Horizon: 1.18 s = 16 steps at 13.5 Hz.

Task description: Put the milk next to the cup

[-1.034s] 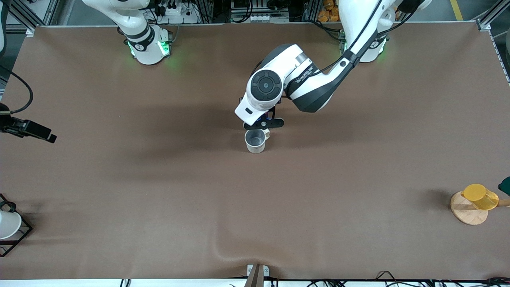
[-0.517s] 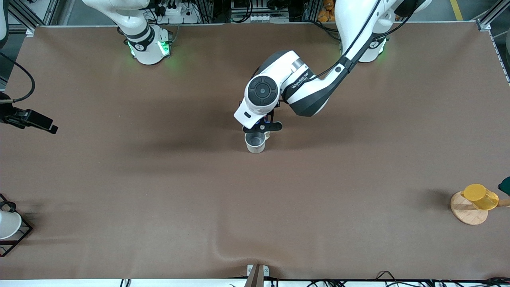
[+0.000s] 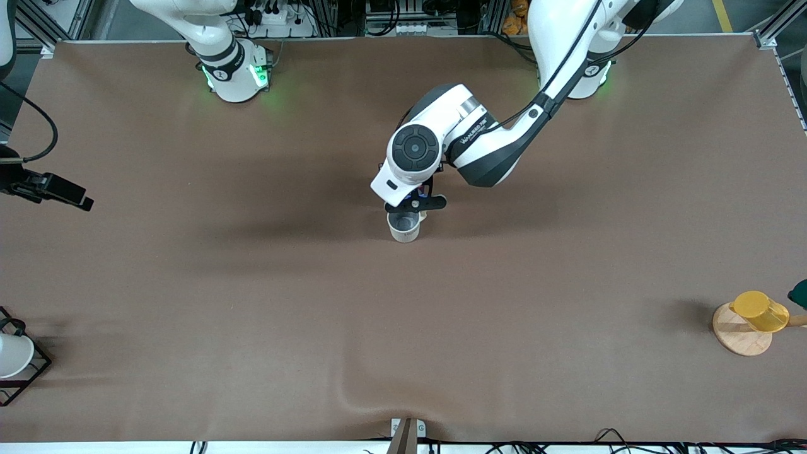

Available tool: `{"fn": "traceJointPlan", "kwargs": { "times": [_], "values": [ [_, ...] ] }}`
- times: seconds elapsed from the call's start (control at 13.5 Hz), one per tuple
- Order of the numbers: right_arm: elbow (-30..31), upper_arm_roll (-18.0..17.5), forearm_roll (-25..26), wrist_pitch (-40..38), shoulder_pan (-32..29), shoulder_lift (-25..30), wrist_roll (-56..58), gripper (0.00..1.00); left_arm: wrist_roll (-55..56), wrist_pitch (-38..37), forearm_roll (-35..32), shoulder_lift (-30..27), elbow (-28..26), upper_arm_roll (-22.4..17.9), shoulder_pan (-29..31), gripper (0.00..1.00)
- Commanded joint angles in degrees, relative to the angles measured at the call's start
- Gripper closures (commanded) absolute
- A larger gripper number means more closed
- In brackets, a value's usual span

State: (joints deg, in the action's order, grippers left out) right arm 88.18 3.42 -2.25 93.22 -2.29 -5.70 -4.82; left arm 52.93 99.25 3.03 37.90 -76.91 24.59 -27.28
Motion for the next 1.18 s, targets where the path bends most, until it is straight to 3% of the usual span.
{"fn": "traceJointPlan", "kwargs": {
  "times": [0.0, 0.07, 0.59, 0.89, 1.11],
  "values": [
    [1.91, -0.87, 0.84, 0.03, -0.96, 1.92, 0.69, 0.0, -0.82, 0.07, -1.19, 0.77, 1.59, -0.6, -1.02, 0.04],
    [1.91, -0.87, 0.84, 0.03, -0.96, 1.92, 0.69, 0.0, -0.9, -0.02, -1.27, 0.51, 1.59, -0.6, -0.94, 0.0],
    [1.91, -0.87, 0.84, 0.03, -0.96, 1.83, 0.69, 0.0, -0.81, -4.75, -1.54, -5.9, 1.5, -0.69, 0.64, 0.0],
    [1.91, -0.87, 0.84, -0.06, -0.96, 1.83, 0.6, 0.0, -1.86, -9.41, -2.24, -14.5, 1.5, -0.51, 10.11, 0.0],
    [1.91, -0.87, 0.84, -0.06, -0.96, 1.83, 0.69, 0.0, -8.7, -11.0, -2.33, -19.26, 1.32, -0.51, 18.9, 0.0]
  ]
}}
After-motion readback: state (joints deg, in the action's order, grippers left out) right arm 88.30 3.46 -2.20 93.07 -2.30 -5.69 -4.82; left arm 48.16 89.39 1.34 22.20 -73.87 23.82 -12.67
